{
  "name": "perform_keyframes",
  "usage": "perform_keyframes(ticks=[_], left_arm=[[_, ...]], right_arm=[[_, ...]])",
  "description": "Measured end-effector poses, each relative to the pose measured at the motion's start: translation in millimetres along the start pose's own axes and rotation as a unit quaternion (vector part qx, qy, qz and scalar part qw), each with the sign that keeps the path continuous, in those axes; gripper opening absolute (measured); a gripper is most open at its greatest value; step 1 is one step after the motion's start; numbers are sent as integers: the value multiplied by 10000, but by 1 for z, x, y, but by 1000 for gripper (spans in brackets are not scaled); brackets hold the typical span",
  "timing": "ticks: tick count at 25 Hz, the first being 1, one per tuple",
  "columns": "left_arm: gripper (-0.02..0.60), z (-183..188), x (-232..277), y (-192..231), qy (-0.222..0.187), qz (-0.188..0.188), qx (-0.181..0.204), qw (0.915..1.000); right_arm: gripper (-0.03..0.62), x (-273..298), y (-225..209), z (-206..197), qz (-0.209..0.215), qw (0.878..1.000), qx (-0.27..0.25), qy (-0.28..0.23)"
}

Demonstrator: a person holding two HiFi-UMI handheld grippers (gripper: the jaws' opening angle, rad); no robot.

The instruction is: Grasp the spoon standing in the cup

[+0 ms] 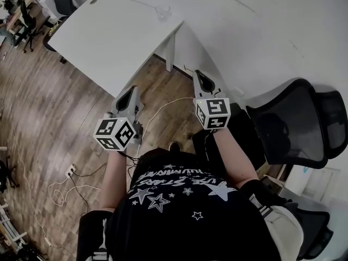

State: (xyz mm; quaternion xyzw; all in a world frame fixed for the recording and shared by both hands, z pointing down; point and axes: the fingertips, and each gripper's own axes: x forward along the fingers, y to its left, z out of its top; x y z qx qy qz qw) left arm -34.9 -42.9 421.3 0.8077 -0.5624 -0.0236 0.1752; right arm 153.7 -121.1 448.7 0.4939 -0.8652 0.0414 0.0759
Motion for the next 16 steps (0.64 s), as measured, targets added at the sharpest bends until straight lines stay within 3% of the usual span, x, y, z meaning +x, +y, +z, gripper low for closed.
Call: perform_keyframes(ticks=[16], left_arm=[[8, -6, -41, 18, 43, -34, -51, 10000]], right_arm=[[12, -13, 45, -4, 59, 9999, -107, 83]])
